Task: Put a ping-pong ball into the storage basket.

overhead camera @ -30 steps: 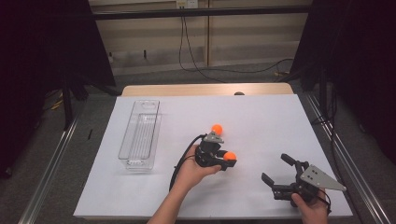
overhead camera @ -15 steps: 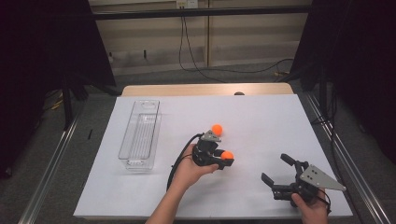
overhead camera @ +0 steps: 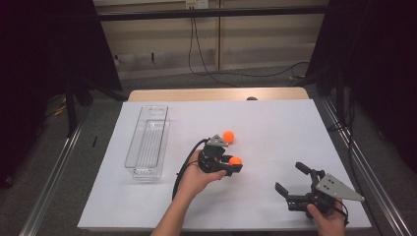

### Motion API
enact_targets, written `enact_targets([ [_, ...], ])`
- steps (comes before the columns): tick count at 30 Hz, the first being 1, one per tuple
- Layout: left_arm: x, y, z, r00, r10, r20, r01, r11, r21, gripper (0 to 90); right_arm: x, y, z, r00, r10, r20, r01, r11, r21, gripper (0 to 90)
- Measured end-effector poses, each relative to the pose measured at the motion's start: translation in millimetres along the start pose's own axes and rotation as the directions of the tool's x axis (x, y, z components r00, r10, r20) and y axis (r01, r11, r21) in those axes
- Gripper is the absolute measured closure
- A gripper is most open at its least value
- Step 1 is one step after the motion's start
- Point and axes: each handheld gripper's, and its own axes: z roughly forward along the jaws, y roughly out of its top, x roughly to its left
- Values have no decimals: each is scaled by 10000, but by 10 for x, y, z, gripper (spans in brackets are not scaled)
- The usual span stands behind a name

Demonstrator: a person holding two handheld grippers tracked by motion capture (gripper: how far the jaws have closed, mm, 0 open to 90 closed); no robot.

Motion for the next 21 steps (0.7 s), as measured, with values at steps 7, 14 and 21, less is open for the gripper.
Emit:
enact_targets([
  [7, 24, 7, -49, 10000, -22, -18, 22, 10000, -12, 509, 4, 1, 0, 10000, 2, 4, -2, 10000, -11, 18],
  [14, 61, 9, -103, 9998, -152, -131, 150, 9998, -141, 509, 7, 2, 0, 10000, 4, -10, -4, 10000, -4, 18],
  [21, 112, 4, -152, 9994, -267, -238, 261, 9994, -227, 509, 8, 3, -1, 10000, -2, -13, 2, 10000, -1, 18],
])
